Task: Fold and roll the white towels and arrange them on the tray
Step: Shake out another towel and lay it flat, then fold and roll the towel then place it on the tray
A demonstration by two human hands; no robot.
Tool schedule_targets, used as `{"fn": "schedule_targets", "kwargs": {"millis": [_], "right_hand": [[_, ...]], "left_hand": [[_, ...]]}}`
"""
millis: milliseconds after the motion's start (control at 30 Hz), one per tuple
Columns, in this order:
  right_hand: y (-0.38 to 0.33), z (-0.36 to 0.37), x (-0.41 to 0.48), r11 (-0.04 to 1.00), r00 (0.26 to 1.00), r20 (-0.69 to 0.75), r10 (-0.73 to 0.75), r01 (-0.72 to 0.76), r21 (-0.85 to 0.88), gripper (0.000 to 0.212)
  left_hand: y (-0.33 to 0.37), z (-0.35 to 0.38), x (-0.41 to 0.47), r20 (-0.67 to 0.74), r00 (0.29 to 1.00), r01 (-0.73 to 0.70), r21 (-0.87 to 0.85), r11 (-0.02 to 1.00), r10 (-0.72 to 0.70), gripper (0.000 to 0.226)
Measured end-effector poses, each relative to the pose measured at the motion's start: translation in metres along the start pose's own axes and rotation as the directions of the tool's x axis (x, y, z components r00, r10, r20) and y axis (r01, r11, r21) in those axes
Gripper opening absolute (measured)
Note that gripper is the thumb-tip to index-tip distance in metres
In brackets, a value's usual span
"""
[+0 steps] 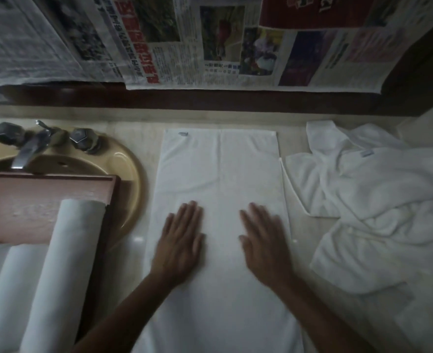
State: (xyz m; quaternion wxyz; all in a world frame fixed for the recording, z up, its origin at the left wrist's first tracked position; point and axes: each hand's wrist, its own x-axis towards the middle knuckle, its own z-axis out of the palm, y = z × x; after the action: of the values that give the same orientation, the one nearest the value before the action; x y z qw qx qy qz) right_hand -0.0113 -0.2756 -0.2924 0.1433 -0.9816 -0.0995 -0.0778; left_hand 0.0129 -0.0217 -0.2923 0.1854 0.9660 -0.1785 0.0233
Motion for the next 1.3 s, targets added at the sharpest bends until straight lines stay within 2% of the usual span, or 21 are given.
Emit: {"fn": "schedule_targets", "kwargs": {"millis": [133,233,333,400,467,533,667,767,833,900,1033,1300], "right_hand": [[0.073,-0.027,-0.009,0.98,0.984,-0.075,0.165,-0.172,-0.099,0.055],[0.03,-0.024,-0.018,0.97,0.967,-0.107,0.233,-0.239,-0.049,0.059],[-0.058,-0.006,-0.049,0.991,0.991,0.021,0.134,-0.135,0.015,0.061],[-0.075,0.0,-0.071,0.999,0.997,0.057,0.043,-0.045,0.024,0.058],[-0.051,-0.006,-0.079,0.999,0.999,0.04,0.027,-0.028,0.03,0.056],[-0.014,-0.012,-0.085,0.997,0.997,0.029,0.075,-0.075,-0.006,0.054],[0.033,-0.03,-0.099,0.968,0.969,-0.027,0.246,-0.247,-0.043,0.056],[-0.018,-0.032,-0.108,0.966,0.965,-0.056,0.257,-0.258,0.0,0.061],[-0.075,-0.02,-0.123,0.983,0.984,0.033,0.177,-0.178,0.039,0.062],[-0.103,-0.007,-0.142,0.994,0.988,0.111,0.104,-0.107,0.02,0.062],[-0.077,-0.015,-0.156,0.987,0.981,0.113,0.159,-0.157,-0.023,0.062],[-0.08,-0.023,-0.177,0.981,0.977,0.104,0.187,-0.181,-0.063,0.062]], "left_hand": [[-0.055,-0.03,-0.042,-0.058,0.994,0.099,0.041,0.994,-0.097,0.061],[-0.015,-0.027,-0.057,-0.061,0.991,0.123,0.003,0.992,-0.123,0.062],[0.047,-0.005,-0.067,0.02,0.999,0.046,-0.119,0.992,-0.044,0.061],[0.052,0.002,-0.081,0.053,0.998,0.033,-0.102,0.994,-0.028,0.059],[0.025,-0.004,-0.094,0.03,0.998,0.053,-0.043,0.998,-0.052,0.059],[-0.007,-0.015,-0.11,0.009,0.996,0.09,0.022,0.996,-0.091,0.06],[-0.038,-0.035,-0.139,-0.004,0.982,0.187,-0.049,0.981,-0.187,0.064],[0.004,-0.034,-0.143,0.001,0.995,0.097,-0.069,0.993,-0.097,0.064],[0.04,-0.024,-0.149,0.056,0.998,0.02,-0.125,0.992,-0.013,0.063],[0.054,-0.014,-0.16,0.131,0.991,-0.001,-0.119,0.993,0.017,0.062],[0.031,-0.021,-0.172,0.182,0.983,-0.029,-0.004,1.0,0.029,0.063],[0.023,-0.026,-0.199,0.209,0.977,-0.04,0.024,0.999,0.034,0.065]]}}
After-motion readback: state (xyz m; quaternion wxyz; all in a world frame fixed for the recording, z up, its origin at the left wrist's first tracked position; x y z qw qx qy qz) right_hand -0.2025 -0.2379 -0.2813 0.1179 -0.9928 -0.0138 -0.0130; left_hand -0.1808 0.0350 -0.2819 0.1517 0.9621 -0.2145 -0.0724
